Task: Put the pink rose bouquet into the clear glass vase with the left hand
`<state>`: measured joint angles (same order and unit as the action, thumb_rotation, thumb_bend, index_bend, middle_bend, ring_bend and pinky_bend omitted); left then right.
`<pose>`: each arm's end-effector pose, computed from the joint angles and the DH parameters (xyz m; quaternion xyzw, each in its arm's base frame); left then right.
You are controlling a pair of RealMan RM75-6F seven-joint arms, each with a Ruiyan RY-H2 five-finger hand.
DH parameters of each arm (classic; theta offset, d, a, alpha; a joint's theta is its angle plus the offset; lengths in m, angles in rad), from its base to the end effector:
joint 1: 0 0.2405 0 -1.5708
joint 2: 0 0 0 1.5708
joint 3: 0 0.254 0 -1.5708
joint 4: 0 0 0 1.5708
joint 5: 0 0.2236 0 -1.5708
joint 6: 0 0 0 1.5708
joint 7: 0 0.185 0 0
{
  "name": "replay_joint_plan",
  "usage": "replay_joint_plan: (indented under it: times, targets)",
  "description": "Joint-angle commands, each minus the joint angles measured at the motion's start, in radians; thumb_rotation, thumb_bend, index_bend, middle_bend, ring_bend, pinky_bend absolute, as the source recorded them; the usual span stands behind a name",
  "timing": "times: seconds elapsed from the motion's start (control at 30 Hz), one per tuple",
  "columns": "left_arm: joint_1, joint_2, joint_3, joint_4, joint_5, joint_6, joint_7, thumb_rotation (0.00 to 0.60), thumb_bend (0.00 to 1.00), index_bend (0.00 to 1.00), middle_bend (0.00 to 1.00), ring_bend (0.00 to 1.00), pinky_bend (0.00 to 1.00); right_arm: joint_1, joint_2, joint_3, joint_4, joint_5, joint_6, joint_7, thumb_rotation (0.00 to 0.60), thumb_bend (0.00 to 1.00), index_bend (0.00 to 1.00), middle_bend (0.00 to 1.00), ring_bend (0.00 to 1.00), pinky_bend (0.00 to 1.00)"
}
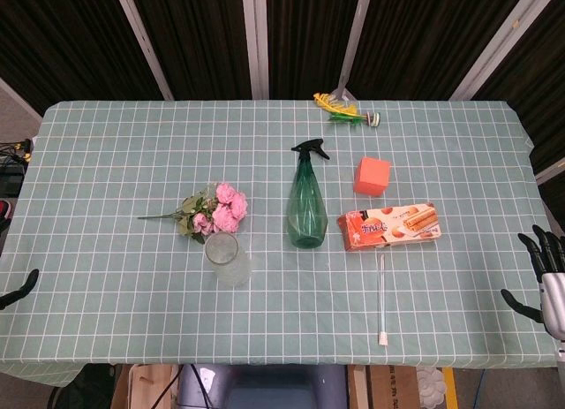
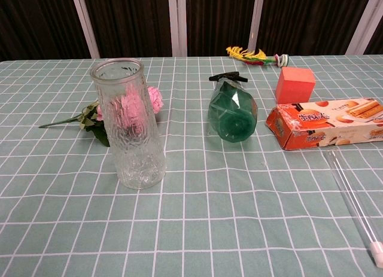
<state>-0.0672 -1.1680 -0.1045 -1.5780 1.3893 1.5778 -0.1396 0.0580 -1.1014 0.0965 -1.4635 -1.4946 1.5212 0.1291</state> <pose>-0.3278 0.2267 0.1664 -0.4940 -0.4132 -0.4556 0.6145 -0.3442 -0.2259 0.1847 0.5728 -0.3593 0.3981 0.6200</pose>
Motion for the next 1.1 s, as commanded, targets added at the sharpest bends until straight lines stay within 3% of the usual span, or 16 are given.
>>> replay_joint_plan:
  times: [0.03,0.83,1.1]
  targets:
    - [0.000,0.000,0.000,0.003,0.006,-0.003,-0.003,0.600,0.36,0.12,0.07,0.00,0.00,0.000,0.001,-0.002,-0.002,-0.001,-0.001,-0.003,0.600,0.21,0.14,0.05,0.02,0.00]
    - [-0.003,-0.053,-0.023,0.013,0.013,0.012,0.108,0.600,0.35,0.12,0.07,0.00,0.00,-0.018,0.031,-0.018,-0.035,-0.016,0.012,0.021,0.600,0.21,0.14,0.05,0.02,0.00]
    - [-0.130,-0.018,-0.090,-0.047,-0.089,-0.196,0.220,0.600,0.31,0.11,0.07,0.00,0.00,-0.010,0.031,-0.015,-0.028,-0.015,0.000,0.031,0.600,0.21,0.14,0.05,0.02,0.00]
